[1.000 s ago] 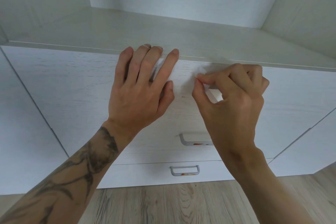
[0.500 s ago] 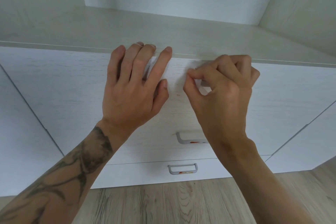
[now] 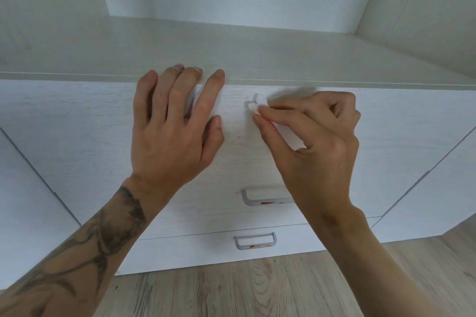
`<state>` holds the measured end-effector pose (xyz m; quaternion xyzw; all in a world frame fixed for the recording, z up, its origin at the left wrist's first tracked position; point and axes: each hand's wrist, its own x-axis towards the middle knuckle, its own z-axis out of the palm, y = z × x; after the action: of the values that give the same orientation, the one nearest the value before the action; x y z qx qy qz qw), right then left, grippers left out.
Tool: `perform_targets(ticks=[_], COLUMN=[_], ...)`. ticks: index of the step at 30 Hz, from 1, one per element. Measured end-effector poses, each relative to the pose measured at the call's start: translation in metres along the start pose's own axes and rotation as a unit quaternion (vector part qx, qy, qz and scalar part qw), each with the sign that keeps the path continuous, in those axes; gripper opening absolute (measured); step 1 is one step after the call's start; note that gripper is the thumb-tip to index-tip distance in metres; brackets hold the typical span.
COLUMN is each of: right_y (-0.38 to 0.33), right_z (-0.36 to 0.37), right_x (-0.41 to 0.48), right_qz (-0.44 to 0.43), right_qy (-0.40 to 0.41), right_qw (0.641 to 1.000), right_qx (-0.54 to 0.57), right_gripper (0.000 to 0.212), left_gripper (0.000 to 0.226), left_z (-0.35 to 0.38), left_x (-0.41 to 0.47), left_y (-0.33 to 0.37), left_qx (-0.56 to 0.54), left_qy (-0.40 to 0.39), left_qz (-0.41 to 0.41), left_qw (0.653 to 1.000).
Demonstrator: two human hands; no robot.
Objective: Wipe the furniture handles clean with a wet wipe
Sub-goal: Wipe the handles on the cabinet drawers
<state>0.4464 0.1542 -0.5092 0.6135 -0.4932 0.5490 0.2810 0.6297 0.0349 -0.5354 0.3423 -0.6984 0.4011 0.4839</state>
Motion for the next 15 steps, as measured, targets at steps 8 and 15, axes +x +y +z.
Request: perform_targets(ticks=[8,15], right_y=[0.045,0.046], right_z=[-0.041,-0.034], right_x=[-0.009,-0.017], right_qz=[0.059,0.296], right_qy=[0.012,0.086], right_qw=[0.998,0.908], right_qx=[0.026,0.284], right_gripper=[0.009,0.010], left_gripper=[0.053,0.054], left_z=[0.001,0.001], left_x=[0.000,-0.001], left_y=[0.000,0.000], left_qx=[0.013,0.013], left_qy=[0.004,0.010], left_qz=[0.003,0.005], left_qw=[1.000,1.000])
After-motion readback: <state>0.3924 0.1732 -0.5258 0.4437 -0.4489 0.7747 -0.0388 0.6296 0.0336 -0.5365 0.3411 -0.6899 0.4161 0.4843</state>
